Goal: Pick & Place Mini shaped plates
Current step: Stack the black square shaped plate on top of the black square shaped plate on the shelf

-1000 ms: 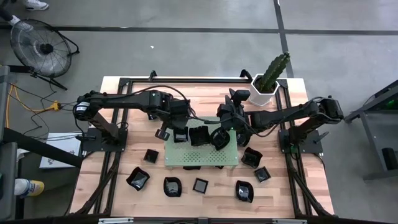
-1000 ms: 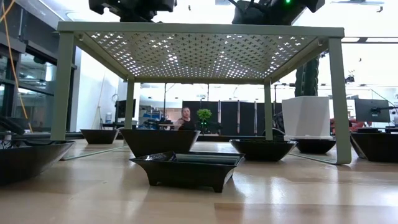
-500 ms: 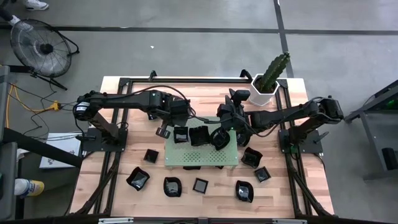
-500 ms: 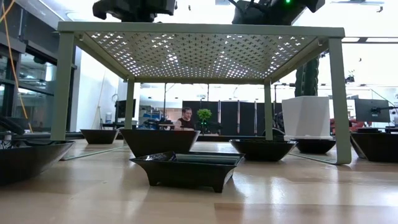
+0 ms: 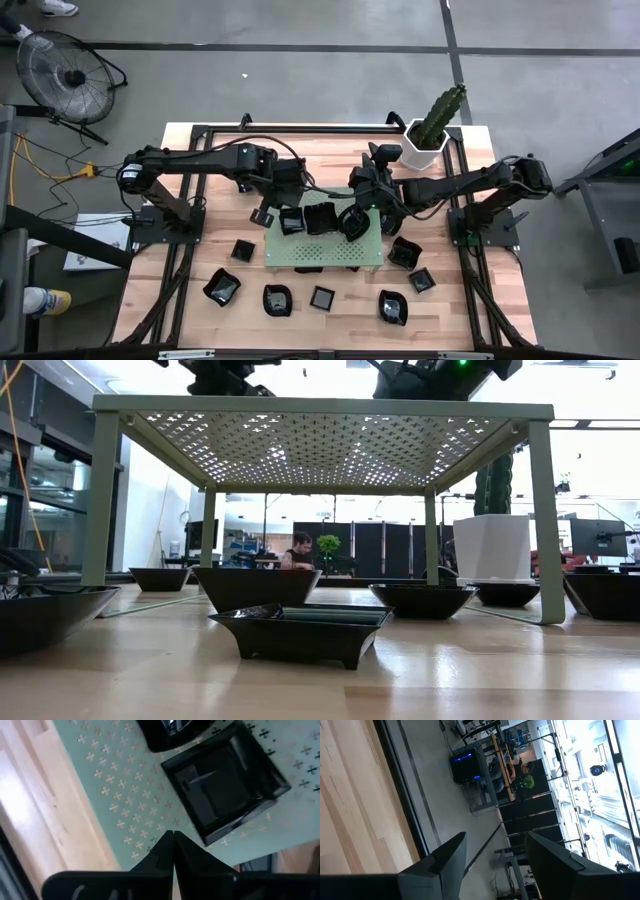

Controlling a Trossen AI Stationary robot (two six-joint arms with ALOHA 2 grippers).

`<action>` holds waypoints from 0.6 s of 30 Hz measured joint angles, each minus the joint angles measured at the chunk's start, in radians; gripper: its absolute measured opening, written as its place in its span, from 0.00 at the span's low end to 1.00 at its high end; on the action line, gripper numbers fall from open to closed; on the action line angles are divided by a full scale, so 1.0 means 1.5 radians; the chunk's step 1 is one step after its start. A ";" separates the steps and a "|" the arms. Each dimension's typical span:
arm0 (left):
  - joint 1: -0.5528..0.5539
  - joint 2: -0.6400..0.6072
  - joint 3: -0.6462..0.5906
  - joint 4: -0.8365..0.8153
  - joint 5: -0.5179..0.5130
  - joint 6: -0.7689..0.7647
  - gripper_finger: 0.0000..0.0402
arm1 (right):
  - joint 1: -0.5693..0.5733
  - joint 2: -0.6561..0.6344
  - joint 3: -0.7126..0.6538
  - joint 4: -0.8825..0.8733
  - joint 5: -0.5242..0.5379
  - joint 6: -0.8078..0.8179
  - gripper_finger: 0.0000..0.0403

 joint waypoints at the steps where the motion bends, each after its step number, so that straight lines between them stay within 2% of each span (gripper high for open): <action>1: 0.000 0.000 0.000 0.000 -0.013 -0.002 0.00 | 0.000 0.000 0.000 0.000 0.000 0.001 0.49; 3: 0.000 0.000 0.000 0.000 -0.039 -0.009 0.00 | 0.000 0.000 0.000 0.000 0.000 0.001 0.49; 8: 0.001 0.000 0.000 -0.006 -0.043 -0.017 0.00 | 0.000 0.000 0.000 -0.002 0.000 0.001 0.49; 13: 0.001 0.000 0.000 -0.010 0.027 -0.021 0.00 | 0.000 0.000 0.000 -0.001 -0.001 0.000 0.49; 18: 0.000 0.000 0.000 -0.015 0.033 -0.029 0.00 | 0.010 0.000 0.000 0.023 -0.031 -0.004 0.49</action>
